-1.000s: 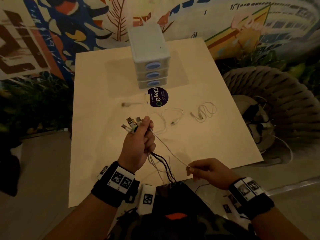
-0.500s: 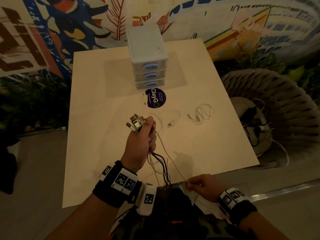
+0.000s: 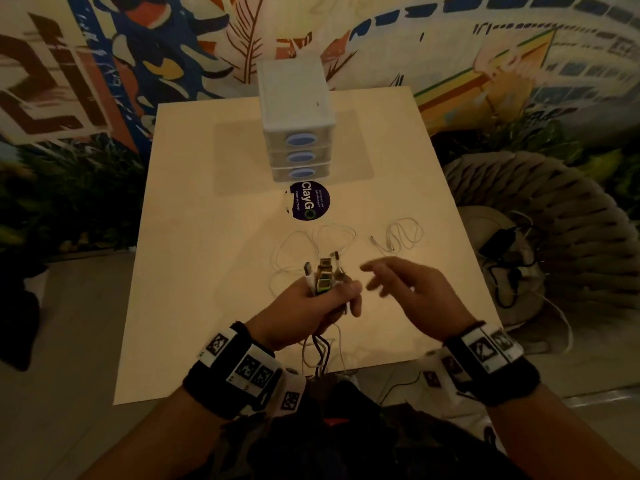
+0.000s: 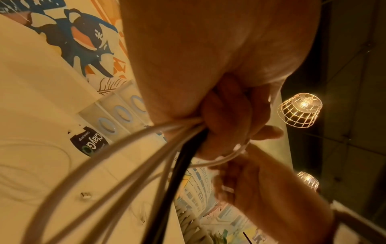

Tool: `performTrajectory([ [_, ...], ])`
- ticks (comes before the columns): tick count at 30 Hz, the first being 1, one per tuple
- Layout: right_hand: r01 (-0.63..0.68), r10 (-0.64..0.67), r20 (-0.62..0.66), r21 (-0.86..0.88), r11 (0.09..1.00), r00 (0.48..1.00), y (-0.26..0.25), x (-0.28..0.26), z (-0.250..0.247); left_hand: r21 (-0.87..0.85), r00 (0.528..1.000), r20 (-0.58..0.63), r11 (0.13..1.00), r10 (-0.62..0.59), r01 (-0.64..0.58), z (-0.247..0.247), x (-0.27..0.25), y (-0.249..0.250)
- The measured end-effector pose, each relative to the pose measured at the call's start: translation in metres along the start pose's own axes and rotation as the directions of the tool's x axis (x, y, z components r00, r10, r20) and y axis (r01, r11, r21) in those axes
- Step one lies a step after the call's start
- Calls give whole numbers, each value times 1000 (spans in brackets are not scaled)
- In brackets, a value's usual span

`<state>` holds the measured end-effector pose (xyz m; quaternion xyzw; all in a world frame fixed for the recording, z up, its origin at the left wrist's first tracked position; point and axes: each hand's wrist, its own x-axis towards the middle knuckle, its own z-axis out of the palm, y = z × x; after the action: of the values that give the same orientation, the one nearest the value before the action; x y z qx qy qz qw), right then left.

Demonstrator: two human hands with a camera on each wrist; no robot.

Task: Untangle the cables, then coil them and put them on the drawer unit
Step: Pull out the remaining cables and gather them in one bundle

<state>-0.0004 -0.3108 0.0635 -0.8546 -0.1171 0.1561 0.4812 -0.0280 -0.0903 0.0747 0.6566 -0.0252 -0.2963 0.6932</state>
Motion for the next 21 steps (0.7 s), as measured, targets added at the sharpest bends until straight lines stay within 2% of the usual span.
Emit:
performTrajectory([
  [3,80,-90,166,67,995,982,-27,23,5,-37,999,-5,998,-48,48,8,4,-1],
  [5,106,-122,193,91,990,974,-31,33,8,-113,997,-33,992,-66,62,9,5,-2],
  [9,128,-153,80,259,957,985,-28,39,11,-143,995,-94,989,-41,27,2,2,-5],
  [12,167,-173,-13,335,927,985,-26,38,10,-223,981,-194,975,-29,-15,0,0,-7],
  [14,167,-182,8,361,918,983,-26,36,11,-302,967,-250,953,-42,-36,0,1,-7],
  [16,149,-173,25,402,903,985,-29,33,12,-310,958,-281,950,-50,-42,2,4,-5],
  [18,175,-188,-1,374,911,982,-30,30,15,-302,946,-321,952,-53,-49,6,6,-4],
  [21,220,-205,-87,215,952,975,-31,29,18,-296,932,-361,953,-42,-71,13,8,-1],
])
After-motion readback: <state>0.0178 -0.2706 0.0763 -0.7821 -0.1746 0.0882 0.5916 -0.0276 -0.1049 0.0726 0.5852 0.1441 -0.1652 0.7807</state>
